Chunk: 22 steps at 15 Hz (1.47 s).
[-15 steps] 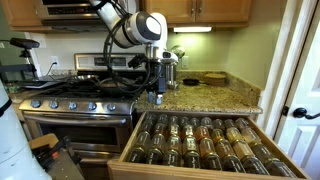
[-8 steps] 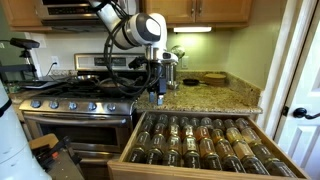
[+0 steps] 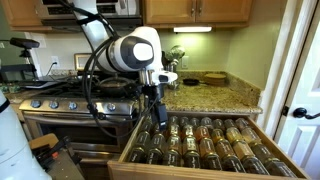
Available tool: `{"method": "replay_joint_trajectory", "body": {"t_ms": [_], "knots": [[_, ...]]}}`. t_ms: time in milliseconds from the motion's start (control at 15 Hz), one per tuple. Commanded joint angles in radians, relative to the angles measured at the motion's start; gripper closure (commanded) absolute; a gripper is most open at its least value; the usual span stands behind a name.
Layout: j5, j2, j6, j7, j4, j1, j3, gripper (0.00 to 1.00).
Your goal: Close the open drawer, open the topmost drawer
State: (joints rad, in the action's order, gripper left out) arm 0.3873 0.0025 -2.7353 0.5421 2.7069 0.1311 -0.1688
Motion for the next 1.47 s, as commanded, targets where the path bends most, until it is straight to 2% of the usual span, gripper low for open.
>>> {"method": "replay_joint_trajectory", "body": {"t_ms": [0, 67, 133, 667, 1400], "knots": [[0.133, -0.060, -0.133, 0.041, 0.120, 0.067, -0.053, 0.00], [0.142, -0.060, -0.145, 0.033, 0.132, 0.081, -0.066, 0.00], [0.092, -0.004, -0.101, 0.008, 0.071, 0.057, -0.041, 0.00], [0.099, -0.001, -0.135, 0.000, 0.081, 0.086, -0.064, 0.00], [-0.276, 0.131, -0.127, -0.298, -0.013, 0.144, -0.137, 0.00]]}}
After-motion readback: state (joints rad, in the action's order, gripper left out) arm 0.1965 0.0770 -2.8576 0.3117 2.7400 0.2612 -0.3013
